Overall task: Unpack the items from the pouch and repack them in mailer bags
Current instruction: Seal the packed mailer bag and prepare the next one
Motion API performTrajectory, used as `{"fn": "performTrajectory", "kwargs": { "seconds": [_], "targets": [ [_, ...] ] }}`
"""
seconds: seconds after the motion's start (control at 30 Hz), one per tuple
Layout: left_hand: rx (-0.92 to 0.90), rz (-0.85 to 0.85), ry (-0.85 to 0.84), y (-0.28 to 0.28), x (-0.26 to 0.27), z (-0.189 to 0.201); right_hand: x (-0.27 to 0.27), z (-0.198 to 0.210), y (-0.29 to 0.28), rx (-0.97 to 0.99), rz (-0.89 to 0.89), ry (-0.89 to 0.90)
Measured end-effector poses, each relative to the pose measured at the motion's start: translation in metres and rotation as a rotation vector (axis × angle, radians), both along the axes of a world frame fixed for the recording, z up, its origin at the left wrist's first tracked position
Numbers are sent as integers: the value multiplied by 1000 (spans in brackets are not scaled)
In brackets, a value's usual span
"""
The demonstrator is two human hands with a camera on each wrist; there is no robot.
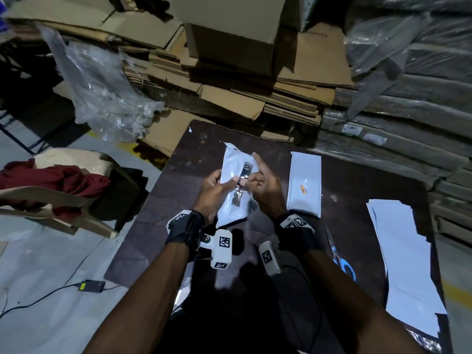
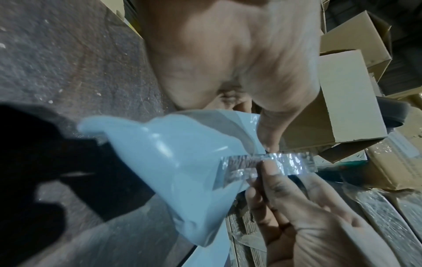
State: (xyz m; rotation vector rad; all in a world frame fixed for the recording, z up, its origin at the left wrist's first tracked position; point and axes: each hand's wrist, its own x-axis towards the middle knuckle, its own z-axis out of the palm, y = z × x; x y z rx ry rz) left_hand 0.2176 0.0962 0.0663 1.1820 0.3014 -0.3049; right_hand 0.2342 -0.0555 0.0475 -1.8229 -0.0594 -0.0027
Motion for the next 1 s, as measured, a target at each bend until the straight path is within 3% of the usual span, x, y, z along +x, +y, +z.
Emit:
{"fn": "performTrajectory", "kwargs": {
  "seconds": [0.27,0.53,0.6,0.73,1.0],
  "targets": [
    [-17,-28,-35,-4,-12,7,-17,26,-7,-216,83,-13],
    [-9,-40,-52,-1,-13,8,-23,29,-13,-446,-159,164],
    [-31,-35,-39,0,-13,7,-23,25,-15,-344,-181,254],
    [4,-55,-68,0,-13,7,-29,31,-20,220,-88,402],
    [120,-136,-133,3,-11,5,-32,40,-27,402,-75,437]
  ]
}}
